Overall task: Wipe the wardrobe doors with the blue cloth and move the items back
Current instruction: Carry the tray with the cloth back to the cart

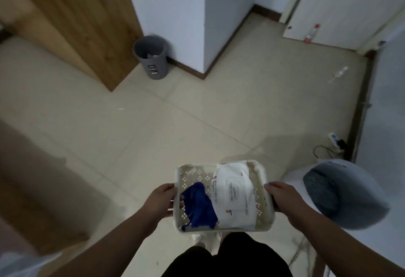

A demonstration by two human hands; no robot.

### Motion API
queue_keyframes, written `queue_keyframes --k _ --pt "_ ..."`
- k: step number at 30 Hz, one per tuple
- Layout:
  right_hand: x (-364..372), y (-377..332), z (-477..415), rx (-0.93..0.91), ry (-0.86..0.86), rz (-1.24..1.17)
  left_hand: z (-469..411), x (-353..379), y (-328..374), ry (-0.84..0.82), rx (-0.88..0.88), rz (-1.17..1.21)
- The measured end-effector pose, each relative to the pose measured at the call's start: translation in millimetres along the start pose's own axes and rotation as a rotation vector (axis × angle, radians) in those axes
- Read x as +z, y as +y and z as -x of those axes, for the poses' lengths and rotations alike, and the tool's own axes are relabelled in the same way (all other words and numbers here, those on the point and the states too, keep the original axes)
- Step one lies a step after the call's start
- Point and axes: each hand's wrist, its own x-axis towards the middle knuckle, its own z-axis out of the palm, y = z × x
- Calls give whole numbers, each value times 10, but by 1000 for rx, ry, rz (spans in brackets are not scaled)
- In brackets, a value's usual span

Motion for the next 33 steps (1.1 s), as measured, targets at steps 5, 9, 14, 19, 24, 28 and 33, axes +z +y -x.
queue_keyframes --k 5,9,14,19,24,28,33 --pt "480 -599 -228 -87 -109 156 69 -424 -118 115 -22 165" --pt "887 -1048 -475 -146 -220 270 80 -655 -148 246 -51 288" --pt "1429 -1709 -714 -218 -366 377 162 -892 -87 416 -55 431" --pt "2102 -2354 -740 -279 -458 473 261 -1220 -82 552 -41 562" --pt "2942 -2801 -648 -362 -485 619 201 -1742 -169 604 -40 707" --pt "3640 -3105 -560 -421 -472 710 52 -2281 -213 606 -33 799" --pt "4327 -3523 -434 -476 -452 753 -54 -3067 -106 577 -18 834"
